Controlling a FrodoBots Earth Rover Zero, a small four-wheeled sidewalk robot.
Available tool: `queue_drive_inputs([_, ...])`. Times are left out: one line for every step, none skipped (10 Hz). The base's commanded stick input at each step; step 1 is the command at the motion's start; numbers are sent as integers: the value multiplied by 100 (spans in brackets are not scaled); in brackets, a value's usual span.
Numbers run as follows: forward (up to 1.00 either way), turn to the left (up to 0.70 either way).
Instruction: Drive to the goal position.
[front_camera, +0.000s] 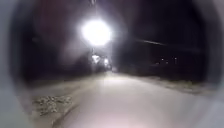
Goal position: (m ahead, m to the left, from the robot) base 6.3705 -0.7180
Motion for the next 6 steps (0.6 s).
queue_drive_inputs([100,0])
queue_drive_inputs([100,0])
queue_drive_inputs([100,0])
queue_drive_inputs([100,0])
queue_drive_inputs([100,0])
queue_drive_inputs([100,0])
